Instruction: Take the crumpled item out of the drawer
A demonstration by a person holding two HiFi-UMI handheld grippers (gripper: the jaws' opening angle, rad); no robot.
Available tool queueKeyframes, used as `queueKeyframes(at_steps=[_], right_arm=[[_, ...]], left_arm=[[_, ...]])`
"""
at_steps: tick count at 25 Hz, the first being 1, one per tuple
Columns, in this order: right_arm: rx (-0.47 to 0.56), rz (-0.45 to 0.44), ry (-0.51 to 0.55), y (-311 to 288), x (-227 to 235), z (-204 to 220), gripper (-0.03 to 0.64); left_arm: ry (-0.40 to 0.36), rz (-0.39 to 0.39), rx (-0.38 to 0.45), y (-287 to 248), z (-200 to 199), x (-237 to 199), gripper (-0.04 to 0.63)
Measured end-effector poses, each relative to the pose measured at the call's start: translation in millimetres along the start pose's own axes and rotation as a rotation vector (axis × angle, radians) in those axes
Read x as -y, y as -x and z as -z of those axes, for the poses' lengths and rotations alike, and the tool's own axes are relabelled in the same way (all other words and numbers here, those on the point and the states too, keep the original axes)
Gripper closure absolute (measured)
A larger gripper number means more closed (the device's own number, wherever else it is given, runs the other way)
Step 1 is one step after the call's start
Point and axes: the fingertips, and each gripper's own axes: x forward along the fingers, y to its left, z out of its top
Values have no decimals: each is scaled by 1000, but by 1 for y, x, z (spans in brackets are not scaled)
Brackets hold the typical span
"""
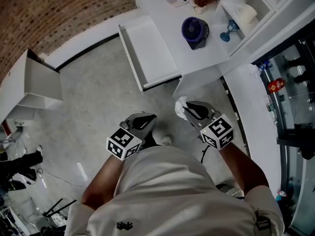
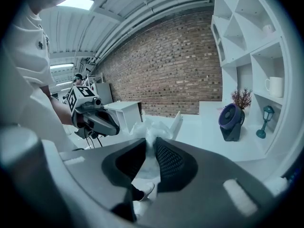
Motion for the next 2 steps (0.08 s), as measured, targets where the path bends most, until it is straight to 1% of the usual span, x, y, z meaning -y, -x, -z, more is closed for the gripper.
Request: queueKeyframes(at_steps=[2], right_arm=[[-2,-3,2,-9,3,-4,540]], left_arm=[[4,-1,-1,0,0,-10,591]])
